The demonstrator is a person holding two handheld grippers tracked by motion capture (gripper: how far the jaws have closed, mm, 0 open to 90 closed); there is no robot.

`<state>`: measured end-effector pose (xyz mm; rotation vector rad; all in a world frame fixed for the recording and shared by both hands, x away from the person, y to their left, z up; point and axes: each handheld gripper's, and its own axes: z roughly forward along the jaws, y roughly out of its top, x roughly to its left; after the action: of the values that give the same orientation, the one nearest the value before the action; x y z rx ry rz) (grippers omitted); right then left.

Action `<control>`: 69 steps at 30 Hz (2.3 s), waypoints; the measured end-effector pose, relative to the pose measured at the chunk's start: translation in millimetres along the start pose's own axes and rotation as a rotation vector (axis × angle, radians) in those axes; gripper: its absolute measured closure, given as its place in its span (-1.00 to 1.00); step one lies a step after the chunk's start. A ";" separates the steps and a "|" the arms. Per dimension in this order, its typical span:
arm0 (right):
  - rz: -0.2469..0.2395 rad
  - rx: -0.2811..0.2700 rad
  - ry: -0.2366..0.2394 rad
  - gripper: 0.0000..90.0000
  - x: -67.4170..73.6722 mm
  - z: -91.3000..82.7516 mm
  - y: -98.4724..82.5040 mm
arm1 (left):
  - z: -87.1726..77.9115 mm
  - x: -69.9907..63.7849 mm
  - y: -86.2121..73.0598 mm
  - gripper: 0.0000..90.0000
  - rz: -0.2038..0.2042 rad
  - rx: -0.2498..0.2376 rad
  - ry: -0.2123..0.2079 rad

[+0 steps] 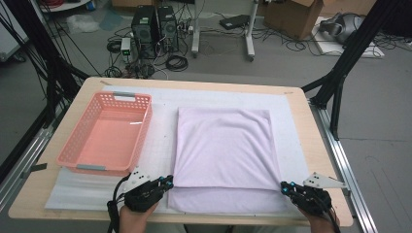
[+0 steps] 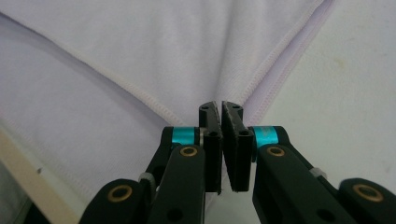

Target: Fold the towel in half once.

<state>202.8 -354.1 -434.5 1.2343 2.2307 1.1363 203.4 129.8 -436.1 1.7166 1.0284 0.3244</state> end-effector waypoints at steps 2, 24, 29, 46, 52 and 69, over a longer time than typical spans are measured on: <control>-0.004 -0.002 0.005 0.93 2.4 -4.0 -2.3 | -2.4 -2.8 -1.9 0.96 0.004 0.009 -0.002; 0.012 0.003 0.053 0.92 21.0 -44.6 -27.3 | -48.0 -31.6 -24.4 0.95 0.069 0.030 -0.050; -0.001 0.046 0.044 0.92 22.0 -36.9 -28.8 | -41.7 -27.5 -28.3 0.93 0.072 0.081 -0.031; 0.055 -0.032 -0.057 0.30 -0.9 -21.1 -9.7 | 22.1 3.5 17.7 0.31 0.027 0.048 0.013; 0.070 -0.040 -0.067 0.21 -17.4 -8.3 1.7 | 49.4 22.8 39.1 0.10 0.004 0.061 0.025; 0.066 -0.037 -0.054 0.02 -78.3 44.1 71.2 | 117.1 62.5 105.5 -0.09 0.013 0.137 0.090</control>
<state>313.0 -376.2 -411.8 1.3171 2.1342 1.1491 366.8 94.7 -407.1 1.8463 1.1271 0.3486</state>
